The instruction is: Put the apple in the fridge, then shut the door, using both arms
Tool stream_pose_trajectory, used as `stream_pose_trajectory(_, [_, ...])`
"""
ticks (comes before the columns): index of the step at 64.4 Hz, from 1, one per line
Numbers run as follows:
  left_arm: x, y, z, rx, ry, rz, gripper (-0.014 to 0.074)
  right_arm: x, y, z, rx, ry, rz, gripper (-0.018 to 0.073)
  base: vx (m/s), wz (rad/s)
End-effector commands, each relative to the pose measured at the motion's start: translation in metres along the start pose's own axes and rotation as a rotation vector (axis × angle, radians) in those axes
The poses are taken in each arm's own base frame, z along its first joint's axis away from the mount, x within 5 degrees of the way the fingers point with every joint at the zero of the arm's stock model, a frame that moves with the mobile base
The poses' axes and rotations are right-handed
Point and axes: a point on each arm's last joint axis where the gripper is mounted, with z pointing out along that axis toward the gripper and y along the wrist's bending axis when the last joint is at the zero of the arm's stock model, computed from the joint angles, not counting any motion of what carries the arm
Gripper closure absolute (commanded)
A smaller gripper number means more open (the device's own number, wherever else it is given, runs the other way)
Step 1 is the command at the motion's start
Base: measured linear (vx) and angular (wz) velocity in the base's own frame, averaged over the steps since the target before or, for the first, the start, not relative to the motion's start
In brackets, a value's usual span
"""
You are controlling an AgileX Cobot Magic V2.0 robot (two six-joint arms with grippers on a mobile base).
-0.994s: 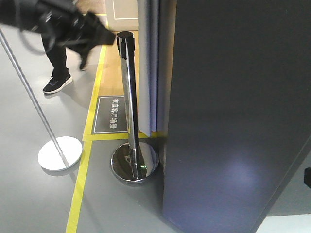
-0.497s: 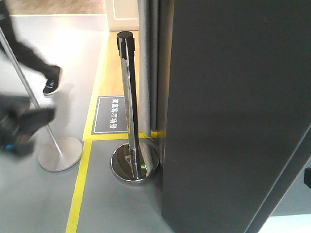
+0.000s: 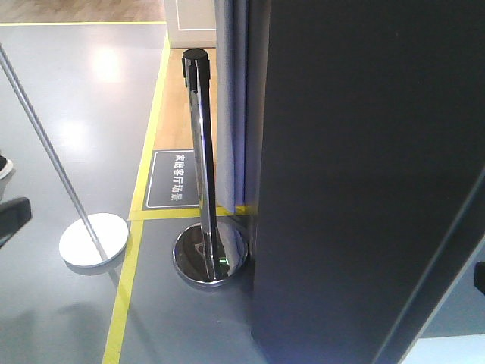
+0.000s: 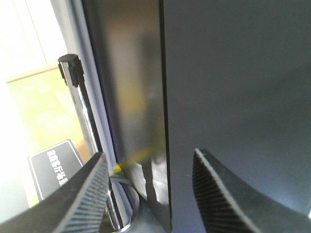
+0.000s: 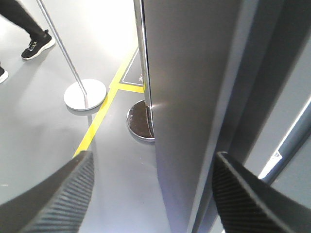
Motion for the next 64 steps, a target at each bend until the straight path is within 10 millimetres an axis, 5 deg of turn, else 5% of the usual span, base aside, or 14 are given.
stream_pose_trajectory(1, [-0.012,0.001,-0.003,-0.014,-0.071,-0.016,0.022,-0.012,0.0,-0.004,0.004,-0.083,-0.006,0.0069,0.0,0.0])
stream_pose_trajectory(46, [-0.012,0.001,-0.003,-0.014,-0.071,-0.016,0.022,-0.034,0.007,-0.005,-0.089,-0.314,0.111,0.0069,0.0,0.0])
stream_pose_trajectory(64, [-0.012,0.001,-0.003,-0.014,-0.071,-0.016,0.022,-0.057,0.011,0.036,-0.157,-0.334,0.002,0.0069,0.0,0.0])
